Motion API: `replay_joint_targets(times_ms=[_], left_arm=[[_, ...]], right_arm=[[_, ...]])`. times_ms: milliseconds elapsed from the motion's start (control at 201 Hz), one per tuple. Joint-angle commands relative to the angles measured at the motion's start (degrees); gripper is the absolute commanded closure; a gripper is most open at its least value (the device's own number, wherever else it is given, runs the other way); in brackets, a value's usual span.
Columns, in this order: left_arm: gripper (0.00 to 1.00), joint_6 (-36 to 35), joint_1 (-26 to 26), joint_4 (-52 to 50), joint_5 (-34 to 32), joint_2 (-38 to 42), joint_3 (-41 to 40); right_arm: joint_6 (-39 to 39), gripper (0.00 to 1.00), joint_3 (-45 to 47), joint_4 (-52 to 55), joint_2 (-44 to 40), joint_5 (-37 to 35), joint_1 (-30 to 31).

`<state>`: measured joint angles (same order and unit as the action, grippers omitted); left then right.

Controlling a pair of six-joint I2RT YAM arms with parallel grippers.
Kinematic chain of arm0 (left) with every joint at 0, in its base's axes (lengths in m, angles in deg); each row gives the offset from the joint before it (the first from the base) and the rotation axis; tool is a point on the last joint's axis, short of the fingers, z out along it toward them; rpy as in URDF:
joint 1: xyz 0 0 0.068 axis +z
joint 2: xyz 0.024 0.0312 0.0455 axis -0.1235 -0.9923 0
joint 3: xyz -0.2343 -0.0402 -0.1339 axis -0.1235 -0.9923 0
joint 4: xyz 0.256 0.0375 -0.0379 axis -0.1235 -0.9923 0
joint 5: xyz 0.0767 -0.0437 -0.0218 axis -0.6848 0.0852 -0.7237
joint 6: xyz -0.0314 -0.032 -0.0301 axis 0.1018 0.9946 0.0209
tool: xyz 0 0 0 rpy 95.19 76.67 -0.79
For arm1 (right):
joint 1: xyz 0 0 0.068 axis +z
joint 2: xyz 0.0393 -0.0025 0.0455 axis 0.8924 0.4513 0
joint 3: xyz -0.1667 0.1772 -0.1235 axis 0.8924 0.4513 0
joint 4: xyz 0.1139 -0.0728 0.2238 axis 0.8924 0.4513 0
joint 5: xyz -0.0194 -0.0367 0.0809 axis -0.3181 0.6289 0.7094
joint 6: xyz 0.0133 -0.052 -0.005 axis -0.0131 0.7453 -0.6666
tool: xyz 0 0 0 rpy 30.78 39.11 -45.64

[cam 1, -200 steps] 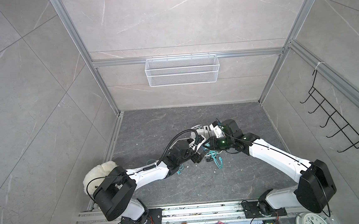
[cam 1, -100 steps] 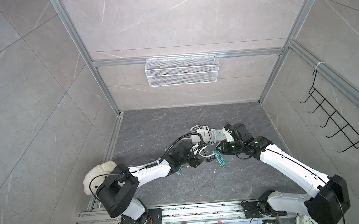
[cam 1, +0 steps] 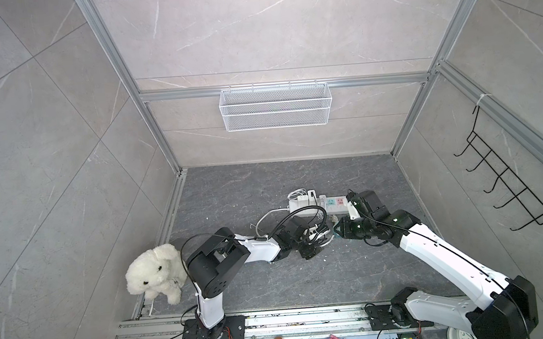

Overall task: Insert plugs into power strip
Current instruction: Pass the plug, then move the power cord to the center of the table.

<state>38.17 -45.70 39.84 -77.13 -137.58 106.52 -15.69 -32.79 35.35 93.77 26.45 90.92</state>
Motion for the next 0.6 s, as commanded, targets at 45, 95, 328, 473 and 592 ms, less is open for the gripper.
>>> replay_joint_targets(times_ms=[45,95,328,473,592], left_arm=[[0.26,-1.7,0.1,2.5,1.3,-2.4,3.0],[0.26,-1.7,0.1,2.5,1.1,-2.7,3.0],[0.40,-2.2,0.1,3.0,-1.6,-3.2,1.5],[0.47,-2.2,1.2,3.5,-3.3,-1.9,-1.3],[0.49,-1.9,2.9,3.9,-3.5,-0.1,-3.9]], right_arm=[[0.1,0.91,0.0,1.8,-0.7,-3.3,-1.2],[0.6,0.91,-0.3,1.7,0.0,-3.9,-1.8],[3.9,0.91,-4.1,-0.8,8.8,-4.3,-8.8],[5.6,0.91,-7.0,0.3,12.1,-8.4,-13.9],[6.6,0.91,-8.8,0.4,13.4,-10.2,-18.6]])
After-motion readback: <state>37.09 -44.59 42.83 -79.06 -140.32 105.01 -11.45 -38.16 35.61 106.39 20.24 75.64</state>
